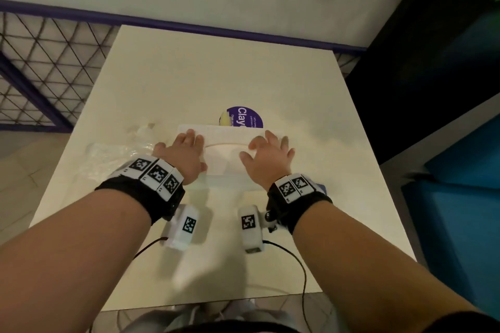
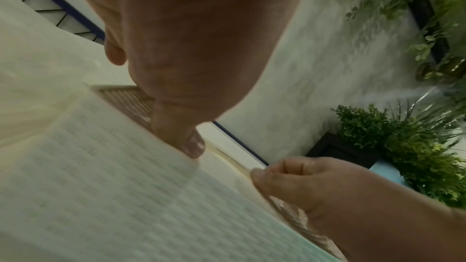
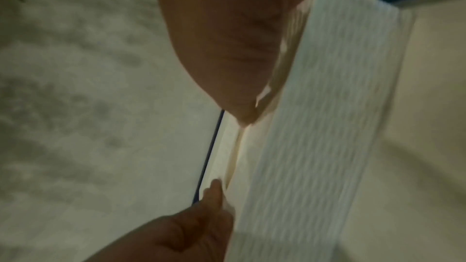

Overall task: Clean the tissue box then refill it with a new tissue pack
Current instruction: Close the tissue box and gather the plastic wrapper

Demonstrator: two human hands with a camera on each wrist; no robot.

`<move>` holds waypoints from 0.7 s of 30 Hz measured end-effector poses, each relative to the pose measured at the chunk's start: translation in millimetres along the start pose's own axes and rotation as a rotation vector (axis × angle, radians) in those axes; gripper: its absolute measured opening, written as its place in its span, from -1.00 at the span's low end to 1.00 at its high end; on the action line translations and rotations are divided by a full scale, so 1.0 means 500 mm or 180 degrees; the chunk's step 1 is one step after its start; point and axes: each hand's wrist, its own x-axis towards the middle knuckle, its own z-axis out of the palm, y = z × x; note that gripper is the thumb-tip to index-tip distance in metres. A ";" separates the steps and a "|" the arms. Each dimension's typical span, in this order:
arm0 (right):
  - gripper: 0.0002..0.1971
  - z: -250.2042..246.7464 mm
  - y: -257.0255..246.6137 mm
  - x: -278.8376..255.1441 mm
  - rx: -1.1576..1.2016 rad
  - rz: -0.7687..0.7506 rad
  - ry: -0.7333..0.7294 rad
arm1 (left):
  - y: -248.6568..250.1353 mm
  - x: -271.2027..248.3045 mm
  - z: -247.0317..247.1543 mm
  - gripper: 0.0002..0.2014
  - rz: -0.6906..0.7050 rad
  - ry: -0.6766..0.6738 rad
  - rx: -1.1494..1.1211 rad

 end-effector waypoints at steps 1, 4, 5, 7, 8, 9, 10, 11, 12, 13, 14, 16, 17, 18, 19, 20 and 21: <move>-0.58 0.010 -0.015 0.000 0.0079 0.0002 -0.0020 | 0.001 -0.001 0.000 -0.31 -0.0007 -0.0014 -0.0025; -0.51 0.040 -0.044 0.009 -0.0069 0.0048 -0.0039 | -0.003 0.000 -0.001 -0.31 -0.0033 -0.0086 -0.0112; -0.48 0.046 -0.052 0.013 -0.0138 0.0118 -0.0069 | -0.004 0.001 0.000 -0.31 -0.0029 -0.0095 -0.0120; -0.44 0.049 -0.063 0.021 -0.0182 0.0323 -0.0171 | -0.004 0.002 0.001 -0.30 -0.0029 -0.0118 -0.0140; -0.42 0.048 -0.069 0.024 -0.0186 0.0402 -0.0222 | -0.003 0.002 0.001 -0.30 -0.0042 -0.0126 -0.0146; -0.40 0.046 -0.073 0.026 -0.0173 0.0452 -0.0253 | -0.002 0.004 0.001 -0.30 -0.0055 -0.0129 -0.0147; -0.38 0.043 -0.075 0.026 -0.0145 0.0462 -0.0260 | -0.002 0.005 0.001 -0.30 -0.0062 -0.0138 -0.0149; -0.39 0.041 -0.076 0.025 -0.0103 0.0441 -0.0244 | -0.001 0.005 0.001 -0.30 -0.0064 -0.0150 -0.0149; -0.41 0.040 -0.075 0.024 -0.0057 0.0409 -0.0217 | -0.001 0.006 0.002 -0.30 -0.0063 -0.0155 -0.0150; -0.46 0.039 -0.073 0.022 -0.0016 0.0379 -0.0202 | -0.001 0.007 0.004 -0.30 -0.0065 -0.0147 -0.0153; -0.50 0.039 -0.072 0.022 0.0013 0.0360 -0.0202 | -0.002 0.007 0.005 -0.30 -0.0073 -0.0138 -0.0160; -0.54 0.041 -0.071 0.023 0.0075 0.0359 -0.0184 | -0.003 0.008 0.007 -0.30 -0.0079 -0.0124 -0.0186; -0.55 0.041 -0.070 0.024 0.0109 0.0369 -0.0149 | -0.003 0.009 0.008 -0.30 -0.0073 -0.0111 -0.0205; -0.54 0.041 -0.070 0.025 0.0144 0.0384 -0.0108 | -0.003 0.010 0.010 -0.30 -0.0065 -0.0097 -0.0227; -0.54 0.041 -0.070 0.024 0.0185 0.0413 -0.0094 | -0.003 0.011 0.011 -0.30 -0.0057 -0.0085 -0.0249; -0.54 0.041 -0.071 0.024 0.0205 0.0440 -0.0093 | -0.003 0.010 0.011 -0.30 -0.0053 -0.0075 -0.0266; -0.54 0.039 -0.074 0.024 0.0207 0.0469 -0.0113 | -0.003 0.009 0.011 -0.31 -0.0050 -0.0063 -0.0276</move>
